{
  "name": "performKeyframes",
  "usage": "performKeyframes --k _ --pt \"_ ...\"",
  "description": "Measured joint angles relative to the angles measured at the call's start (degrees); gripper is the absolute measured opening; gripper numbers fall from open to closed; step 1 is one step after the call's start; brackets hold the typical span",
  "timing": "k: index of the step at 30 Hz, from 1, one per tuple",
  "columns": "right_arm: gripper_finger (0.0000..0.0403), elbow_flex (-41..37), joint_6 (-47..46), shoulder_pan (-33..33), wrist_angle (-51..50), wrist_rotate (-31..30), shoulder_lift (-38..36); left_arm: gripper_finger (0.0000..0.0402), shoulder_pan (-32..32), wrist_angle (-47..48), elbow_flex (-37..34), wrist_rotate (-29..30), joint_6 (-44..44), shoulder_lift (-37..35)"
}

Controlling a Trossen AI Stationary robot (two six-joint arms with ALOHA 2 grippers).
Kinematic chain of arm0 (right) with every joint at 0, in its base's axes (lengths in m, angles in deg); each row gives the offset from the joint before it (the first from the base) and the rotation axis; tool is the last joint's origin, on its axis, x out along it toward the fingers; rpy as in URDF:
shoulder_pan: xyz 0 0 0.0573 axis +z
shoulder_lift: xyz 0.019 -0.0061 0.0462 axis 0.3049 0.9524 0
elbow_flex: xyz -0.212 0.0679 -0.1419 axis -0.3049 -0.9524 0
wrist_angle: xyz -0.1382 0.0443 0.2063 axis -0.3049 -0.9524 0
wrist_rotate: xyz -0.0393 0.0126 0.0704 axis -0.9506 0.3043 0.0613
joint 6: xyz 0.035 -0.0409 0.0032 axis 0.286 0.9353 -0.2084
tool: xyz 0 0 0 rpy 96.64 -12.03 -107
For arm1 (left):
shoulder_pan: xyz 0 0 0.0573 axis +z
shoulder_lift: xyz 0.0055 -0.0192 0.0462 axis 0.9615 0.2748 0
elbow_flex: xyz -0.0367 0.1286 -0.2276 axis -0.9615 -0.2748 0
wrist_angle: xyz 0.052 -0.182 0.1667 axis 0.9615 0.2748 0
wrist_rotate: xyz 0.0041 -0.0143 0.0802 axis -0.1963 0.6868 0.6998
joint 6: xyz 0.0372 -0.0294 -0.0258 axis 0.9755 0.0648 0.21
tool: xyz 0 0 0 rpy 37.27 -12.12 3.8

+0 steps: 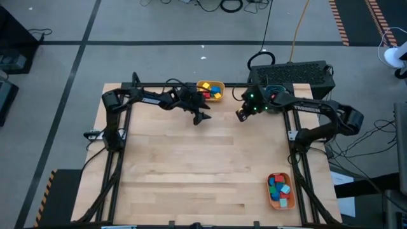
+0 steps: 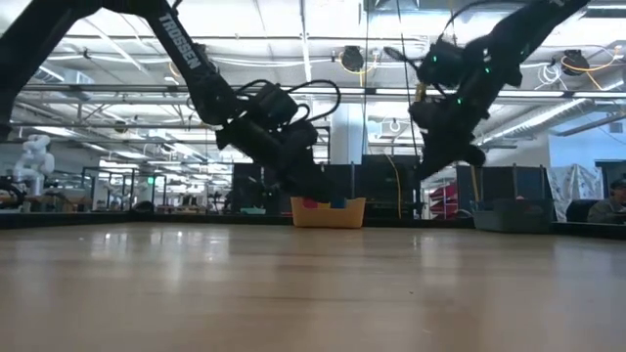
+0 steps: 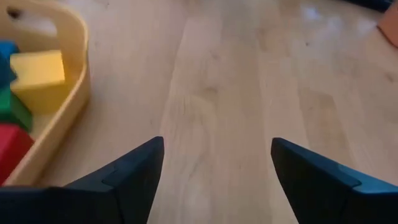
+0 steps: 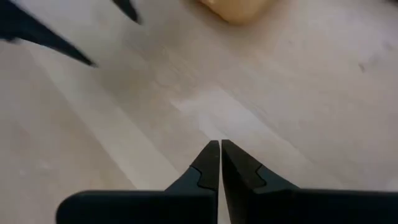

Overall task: Sort blocks by size
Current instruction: Return to Home Position

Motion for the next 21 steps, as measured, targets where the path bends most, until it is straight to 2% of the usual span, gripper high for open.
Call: performKeyframes --k 6,9,15,21 --pt "0.0 2.42 -0.86 5.23 -1.37 0.0 -2.99 0.0276 0.98 -0.27 3.17 0.0 -9.47 2.06" --pt "0.0 2.44 -1.18 9.05 -2.06 -0.4 -5.11 0.0264 0.89 -0.02 3.46 -2.05 -10.17 2.19" --pt "0.0 2.42 -0.88 18.51 -3.93 -8.96 -10.47 0.0222 -1.36 -0.1 3.55 -5.4 -10.19 2.09" --pt "0.0 2.42 2.97 27.59 -1.9 -18.84 -16.43 0.0137 -4.2 0.51 3.33 -5.4 -9.86 -0.24"
